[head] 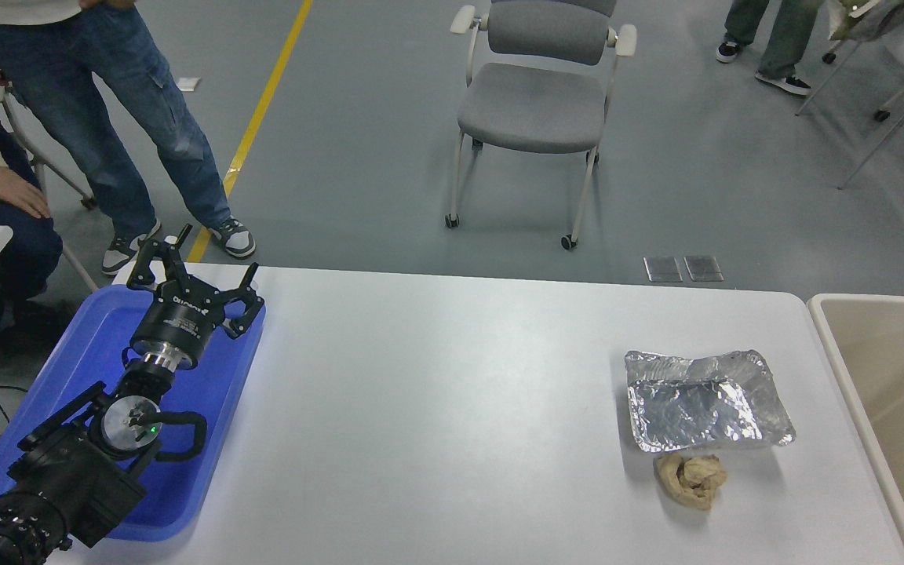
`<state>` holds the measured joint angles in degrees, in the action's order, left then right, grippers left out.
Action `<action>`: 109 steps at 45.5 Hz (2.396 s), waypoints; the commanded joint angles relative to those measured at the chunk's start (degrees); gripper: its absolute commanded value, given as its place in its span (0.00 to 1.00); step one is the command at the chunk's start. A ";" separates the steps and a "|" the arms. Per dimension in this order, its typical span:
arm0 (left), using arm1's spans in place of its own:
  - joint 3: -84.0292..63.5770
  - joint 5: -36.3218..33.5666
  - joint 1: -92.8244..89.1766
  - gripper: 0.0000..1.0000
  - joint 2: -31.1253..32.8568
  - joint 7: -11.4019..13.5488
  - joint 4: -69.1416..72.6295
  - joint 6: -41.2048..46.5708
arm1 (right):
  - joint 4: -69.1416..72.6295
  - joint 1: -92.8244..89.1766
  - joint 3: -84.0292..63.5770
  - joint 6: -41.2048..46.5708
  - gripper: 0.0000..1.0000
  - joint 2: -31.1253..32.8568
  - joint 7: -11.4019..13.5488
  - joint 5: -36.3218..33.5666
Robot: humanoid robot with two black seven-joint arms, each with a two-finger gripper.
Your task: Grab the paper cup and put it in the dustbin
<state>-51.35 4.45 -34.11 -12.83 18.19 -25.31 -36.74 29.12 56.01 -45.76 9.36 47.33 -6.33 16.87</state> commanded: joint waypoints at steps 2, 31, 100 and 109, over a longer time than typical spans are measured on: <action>0.02 0.03 0.00 1.00 0.00 0.00 0.00 0.00 | -14.79 -13.73 10.25 -2.50 0.00 -8.04 5.45 -0.70; -0.07 -0.06 0.00 1.00 0.00 0.00 0.00 0.00 | -19.37 -17.51 11.13 -14.54 0.68 -13.31 9.23 -1.32; -0.07 0.03 0.00 1.00 0.00 0.00 0.00 0.00 | 29.66 24.13 -14.08 -10.60 1.00 0.57 9.32 -0.70; -0.07 0.03 0.00 1.00 0.00 0.00 0.00 0.00 | 38.20 37.67 -20.06 1.52 1.00 -0.13 9.32 -0.61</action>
<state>-51.41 4.42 -34.09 -12.83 18.19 -25.31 -36.74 55.07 76.57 -55.97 -0.03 46.85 2.97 16.23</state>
